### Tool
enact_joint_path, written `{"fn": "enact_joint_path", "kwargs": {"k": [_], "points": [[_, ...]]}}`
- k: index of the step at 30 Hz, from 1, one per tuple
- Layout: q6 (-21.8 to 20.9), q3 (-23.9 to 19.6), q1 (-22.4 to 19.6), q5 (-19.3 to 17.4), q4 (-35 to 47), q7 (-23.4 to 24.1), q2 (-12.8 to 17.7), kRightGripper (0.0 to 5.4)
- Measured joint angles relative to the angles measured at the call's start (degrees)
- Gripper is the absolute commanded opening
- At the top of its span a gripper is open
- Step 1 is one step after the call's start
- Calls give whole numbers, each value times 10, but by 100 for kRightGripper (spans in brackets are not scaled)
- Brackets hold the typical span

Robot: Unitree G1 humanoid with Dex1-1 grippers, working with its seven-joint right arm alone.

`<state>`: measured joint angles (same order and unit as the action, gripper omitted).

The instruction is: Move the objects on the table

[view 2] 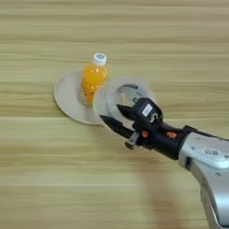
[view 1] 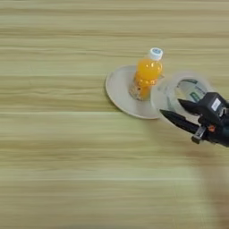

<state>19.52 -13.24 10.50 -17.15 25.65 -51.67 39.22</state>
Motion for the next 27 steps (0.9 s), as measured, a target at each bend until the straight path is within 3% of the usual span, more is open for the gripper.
{"fn": "enact_joint_path", "kwargs": {"k": [7,20,24,27], "points": [[2,68,-17,4,11,-6,-6,142],[41,187,-121,41,33,-1,-23,142],[56,227,-156,56,33,1,-41,141],[57,272,-190,94,-2,14,-65,140]]}}
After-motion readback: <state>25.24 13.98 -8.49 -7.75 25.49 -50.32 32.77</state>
